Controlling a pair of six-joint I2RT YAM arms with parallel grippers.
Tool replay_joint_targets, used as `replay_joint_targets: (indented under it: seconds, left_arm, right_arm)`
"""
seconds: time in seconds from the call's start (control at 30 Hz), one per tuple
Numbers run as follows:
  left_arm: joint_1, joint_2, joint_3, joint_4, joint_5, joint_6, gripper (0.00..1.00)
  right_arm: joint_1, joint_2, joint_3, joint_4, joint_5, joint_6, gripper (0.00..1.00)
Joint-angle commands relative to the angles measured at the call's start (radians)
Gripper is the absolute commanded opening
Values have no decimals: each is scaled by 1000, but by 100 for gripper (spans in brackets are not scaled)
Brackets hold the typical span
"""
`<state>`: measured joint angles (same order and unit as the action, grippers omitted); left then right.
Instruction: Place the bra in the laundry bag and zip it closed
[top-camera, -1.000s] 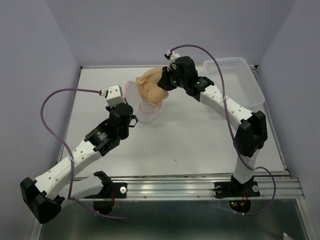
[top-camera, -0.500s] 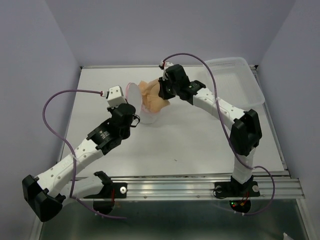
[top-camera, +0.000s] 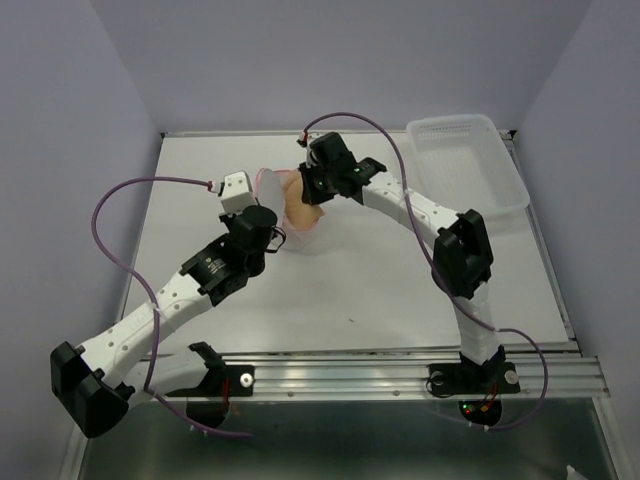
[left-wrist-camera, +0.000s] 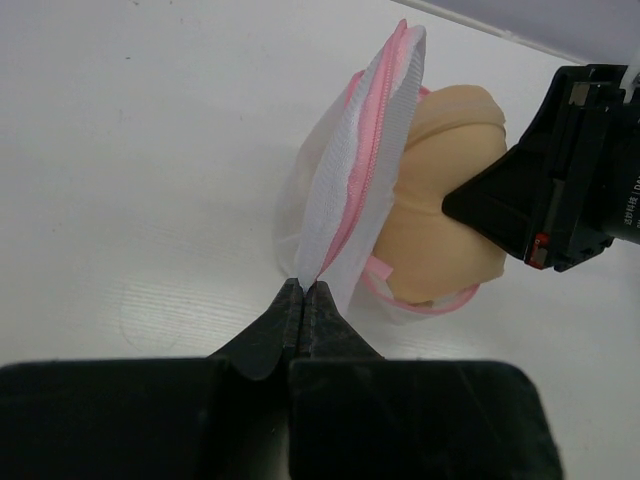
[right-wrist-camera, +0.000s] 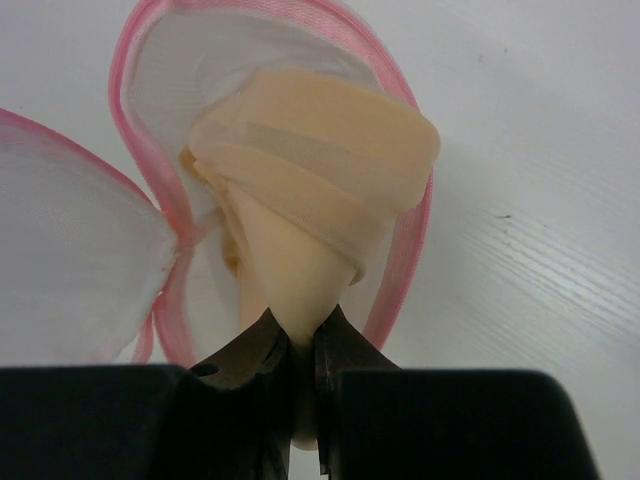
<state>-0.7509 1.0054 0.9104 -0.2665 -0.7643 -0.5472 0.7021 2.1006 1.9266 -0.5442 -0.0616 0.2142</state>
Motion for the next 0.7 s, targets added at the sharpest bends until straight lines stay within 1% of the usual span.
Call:
replay_joint_targets:
  seconds: [0.0,0.1,0.13,0.3,0.43,0.6,0.67]
  left_arm:
    - [-1,4,42,33,-29,18,0]
    - [1,9,42,39,-29,30,0]
    - [1,10,44,39,-29,32,0]
    - [-1,10,48,36,-40,41,0]
    - [1,6,45,47,-21,56,0]
    - [-1,4,31,70,17,79,0]
    - [-1,4,31,78,32,96,0]
  right_arm:
    - [10,21,90,4,-133,45,1]
    - [19,65,113,7,-220,73,1]
    - [19,76,115,7,-227,89,1]
    - [19,136,127,6,-184,117,1]
    - [19,174,175,3,-179,139,1]
    - [19,187,199,7,-175,137,1]
    - [19,174,193,36,-199,119,1]
